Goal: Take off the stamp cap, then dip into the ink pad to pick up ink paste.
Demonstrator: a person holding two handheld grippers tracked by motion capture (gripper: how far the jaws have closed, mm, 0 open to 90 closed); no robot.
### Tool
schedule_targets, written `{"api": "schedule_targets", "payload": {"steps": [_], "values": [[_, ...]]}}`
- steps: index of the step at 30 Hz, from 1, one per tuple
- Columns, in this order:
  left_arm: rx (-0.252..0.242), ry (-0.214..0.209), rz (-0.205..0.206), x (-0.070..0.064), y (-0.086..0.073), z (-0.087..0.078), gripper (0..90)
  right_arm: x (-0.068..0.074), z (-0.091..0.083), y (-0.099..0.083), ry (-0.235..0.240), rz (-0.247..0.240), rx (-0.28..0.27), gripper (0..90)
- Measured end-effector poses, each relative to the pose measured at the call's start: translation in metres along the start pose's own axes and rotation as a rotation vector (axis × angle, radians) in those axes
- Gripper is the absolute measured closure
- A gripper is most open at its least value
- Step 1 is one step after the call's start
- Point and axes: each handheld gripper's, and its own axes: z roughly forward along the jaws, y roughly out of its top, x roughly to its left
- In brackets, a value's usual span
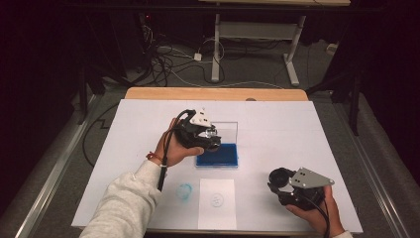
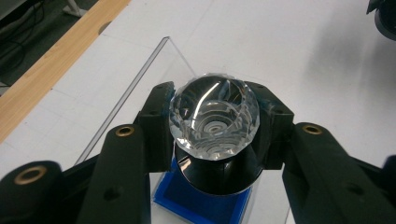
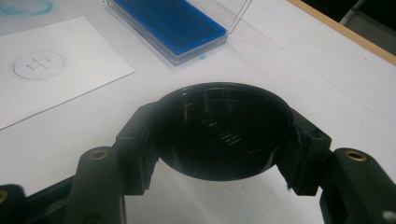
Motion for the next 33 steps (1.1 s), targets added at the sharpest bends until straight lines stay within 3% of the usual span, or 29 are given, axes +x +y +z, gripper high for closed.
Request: {"api": "schedule_targets", "payload": {"steps": [11, 33], "values": [[0.022, -0.02, 0.013, -0.005, 0.006, 0.015, 54.7, 0.0, -0.001, 0.0, 0.003, -0.004, -0.003, 38.8], [0.089, -0.065, 0.01, -0.007, 0.0, 0.069, 54.7, 0.002, 0.004, -0.001, 0.019, -0.013, 0.013, 38.8]]}}
